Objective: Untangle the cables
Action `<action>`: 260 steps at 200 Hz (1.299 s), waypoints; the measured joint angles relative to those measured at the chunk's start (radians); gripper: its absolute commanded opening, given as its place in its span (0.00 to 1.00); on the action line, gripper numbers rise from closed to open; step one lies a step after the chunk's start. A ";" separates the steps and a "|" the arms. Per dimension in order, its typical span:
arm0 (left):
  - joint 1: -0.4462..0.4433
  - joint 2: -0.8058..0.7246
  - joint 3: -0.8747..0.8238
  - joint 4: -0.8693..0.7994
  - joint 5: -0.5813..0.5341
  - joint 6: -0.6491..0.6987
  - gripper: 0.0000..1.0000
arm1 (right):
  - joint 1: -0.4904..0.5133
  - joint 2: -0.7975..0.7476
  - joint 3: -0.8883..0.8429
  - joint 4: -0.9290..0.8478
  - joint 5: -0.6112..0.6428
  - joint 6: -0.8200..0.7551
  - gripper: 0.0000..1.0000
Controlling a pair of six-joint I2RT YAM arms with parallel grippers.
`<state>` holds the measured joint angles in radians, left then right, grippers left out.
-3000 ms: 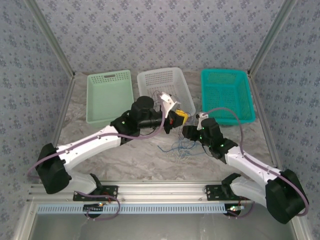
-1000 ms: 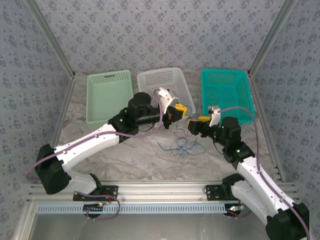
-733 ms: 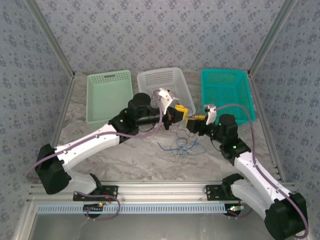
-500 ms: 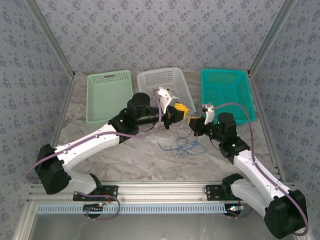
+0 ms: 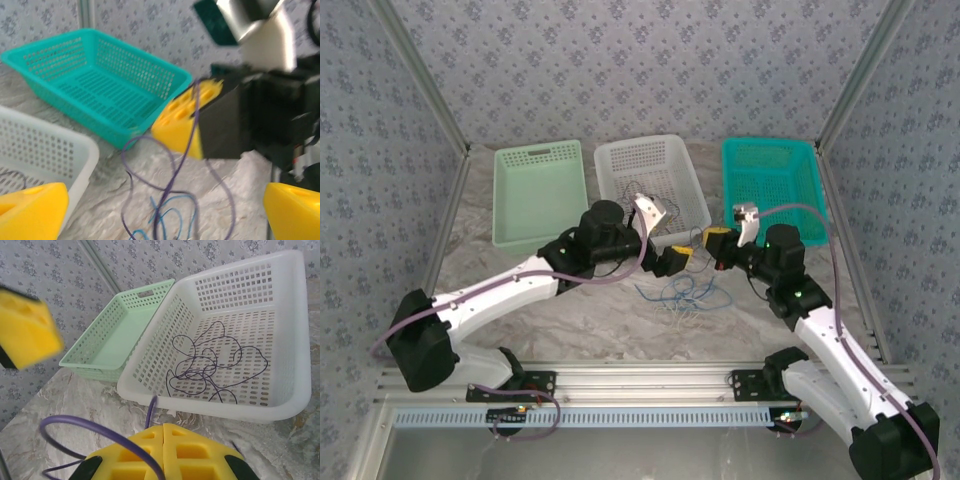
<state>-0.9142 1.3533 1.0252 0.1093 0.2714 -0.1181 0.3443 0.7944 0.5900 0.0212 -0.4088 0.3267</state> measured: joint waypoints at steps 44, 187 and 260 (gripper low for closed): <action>0.035 0.006 -0.002 0.000 0.020 0.069 0.97 | 0.000 -0.002 0.065 -0.055 -0.019 -0.023 0.00; 0.042 0.082 -0.218 0.219 0.155 0.090 0.87 | -0.035 -0.004 0.120 -0.100 -0.027 0.051 0.00; 0.037 0.141 -0.219 0.420 0.151 0.049 0.84 | -0.056 -0.003 0.122 -0.081 -0.070 0.161 0.00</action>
<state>-0.8776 1.4944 0.8066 0.5297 0.4225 -0.0689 0.2886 0.7910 0.7116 -0.0597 -0.4786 0.4877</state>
